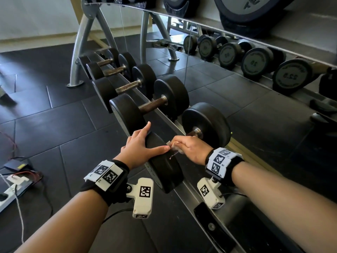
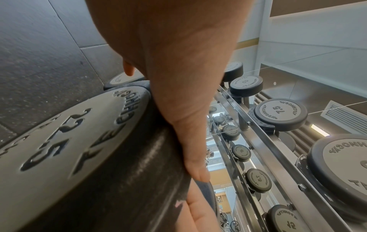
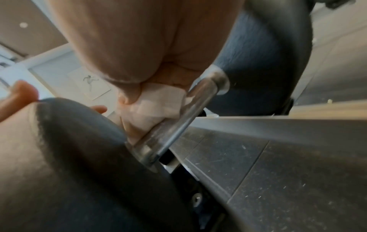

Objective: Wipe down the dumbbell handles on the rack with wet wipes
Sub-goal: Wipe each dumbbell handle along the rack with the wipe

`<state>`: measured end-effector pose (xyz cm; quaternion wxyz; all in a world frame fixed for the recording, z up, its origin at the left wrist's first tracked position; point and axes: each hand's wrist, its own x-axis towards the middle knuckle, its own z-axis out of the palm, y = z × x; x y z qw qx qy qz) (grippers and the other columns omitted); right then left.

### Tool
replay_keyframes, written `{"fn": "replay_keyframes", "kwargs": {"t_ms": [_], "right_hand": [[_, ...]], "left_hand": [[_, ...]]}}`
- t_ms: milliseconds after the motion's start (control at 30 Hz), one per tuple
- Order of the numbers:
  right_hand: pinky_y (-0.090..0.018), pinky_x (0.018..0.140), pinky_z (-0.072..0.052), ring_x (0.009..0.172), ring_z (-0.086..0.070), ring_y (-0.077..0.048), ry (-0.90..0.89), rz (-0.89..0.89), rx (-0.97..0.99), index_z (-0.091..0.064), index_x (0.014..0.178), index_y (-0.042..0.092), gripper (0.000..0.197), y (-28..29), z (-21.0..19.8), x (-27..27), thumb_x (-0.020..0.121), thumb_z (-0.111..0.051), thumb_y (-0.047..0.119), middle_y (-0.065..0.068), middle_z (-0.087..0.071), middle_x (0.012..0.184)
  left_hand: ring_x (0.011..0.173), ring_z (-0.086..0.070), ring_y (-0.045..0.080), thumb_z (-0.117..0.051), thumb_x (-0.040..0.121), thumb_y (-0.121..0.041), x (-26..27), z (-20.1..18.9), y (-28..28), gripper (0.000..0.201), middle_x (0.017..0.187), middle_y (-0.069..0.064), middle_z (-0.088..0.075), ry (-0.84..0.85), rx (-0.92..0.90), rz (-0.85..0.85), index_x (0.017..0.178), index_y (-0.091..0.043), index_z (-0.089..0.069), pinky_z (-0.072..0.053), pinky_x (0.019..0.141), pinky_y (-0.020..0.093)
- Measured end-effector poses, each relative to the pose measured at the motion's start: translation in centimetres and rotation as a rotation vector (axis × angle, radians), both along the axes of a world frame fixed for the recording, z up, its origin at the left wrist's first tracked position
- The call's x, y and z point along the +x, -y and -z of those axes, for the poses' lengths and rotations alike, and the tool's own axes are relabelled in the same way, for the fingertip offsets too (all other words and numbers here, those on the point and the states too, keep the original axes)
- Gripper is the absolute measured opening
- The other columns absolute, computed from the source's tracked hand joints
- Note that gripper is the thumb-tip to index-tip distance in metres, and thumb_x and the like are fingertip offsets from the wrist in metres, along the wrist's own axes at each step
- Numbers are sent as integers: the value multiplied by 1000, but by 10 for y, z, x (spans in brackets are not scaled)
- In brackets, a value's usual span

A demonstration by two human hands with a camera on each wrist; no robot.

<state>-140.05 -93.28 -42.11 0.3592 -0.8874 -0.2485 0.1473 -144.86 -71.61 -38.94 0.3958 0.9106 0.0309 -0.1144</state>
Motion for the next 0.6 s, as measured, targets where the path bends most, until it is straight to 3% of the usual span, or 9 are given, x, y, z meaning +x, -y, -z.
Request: {"fn": "replay_keyframes", "kwargs": {"t_ms": [133, 233, 300, 367, 433, 500, 567, 600], "right_hand": [[-17, 84, -40, 95, -59, 4, -24, 23, 5, -64, 108, 38, 26, 14, -6, -16, 103, -40, 32, 16, -67, 106], [-6, 71, -43, 84, -63, 5, 12, 317, 223, -67, 101, 41, 23, 14, -12, -29, 91, -50, 52, 22, -69, 89], [-12, 62, -50, 77, -65, -3, 71, 592, 356, -67, 98, 40, 25, 11, -14, -32, 88, -48, 53, 15, -69, 84], [-26, 57, -54, 74, -61, -12, 78, 811, 423, -67, 105, 29, 27, 8, -14, -33, 98, -41, 32, 1, -66, 95], [-23, 62, -47, 76, -59, -16, 43, 940, 310, -65, 111, 15, 23, 8, -9, -36, 98, -46, 18, -5, -60, 97], [-26, 73, -46, 90, -64, -28, -26, 1015, 259, -64, 110, 7, 22, 6, -1, -42, 95, -51, 16, -11, -65, 99], [-29, 81, -50, 101, -64, -31, -87, 1064, 352, -65, 110, 6, 25, -1, 6, -46, 96, -50, 19, -13, -68, 107], [-31, 81, -52, 98, -65, -29, -106, 1091, 404, -67, 106, 9, 23, -4, 9, -46, 96, -50, 22, -12, -68, 105]], "left_hand": [[145, -15, 26, -69, 65, -72, 1, 0, -1, 113, 158, -4, -20, -4, -7, -8, 154, -42, -5, -18, 118, 58], [145, -16, 27, -68, 66, -72, 1, -1, -1, 112, 158, -3, -21, -2, 8, -7, 155, -42, -7, -19, 117, 59], [145, -17, 28, -67, 63, -75, 0, -3, 0, 114, 157, -3, -22, -8, 9, -6, 154, -42, -8, -19, 117, 60], [144, -18, 28, -65, 59, -78, -2, -6, 1, 117, 157, -3, -22, -21, 17, -2, 154, -42, -9, -19, 117, 60], [144, -19, 28, -66, 61, -78, -3, -7, 1, 115, 157, -2, -22, -25, 28, 0, 154, -42, -9, -20, 117, 60], [144, -19, 28, -68, 66, -75, -3, -8, 1, 111, 158, -2, -22, -16, 42, 3, 154, -42, -9, -21, 116, 60], [144, -19, 28, -68, 68, -73, -3, -7, 0, 110, 158, -2, -21, -8, 46, 10, 154, -42, -9, -22, 116, 60], [144, -20, 29, -68, 68, -73, -3, -7, 0, 109, 158, -1, -21, -6, 44, 14, 154, -41, -10, -22, 116, 60]]}}
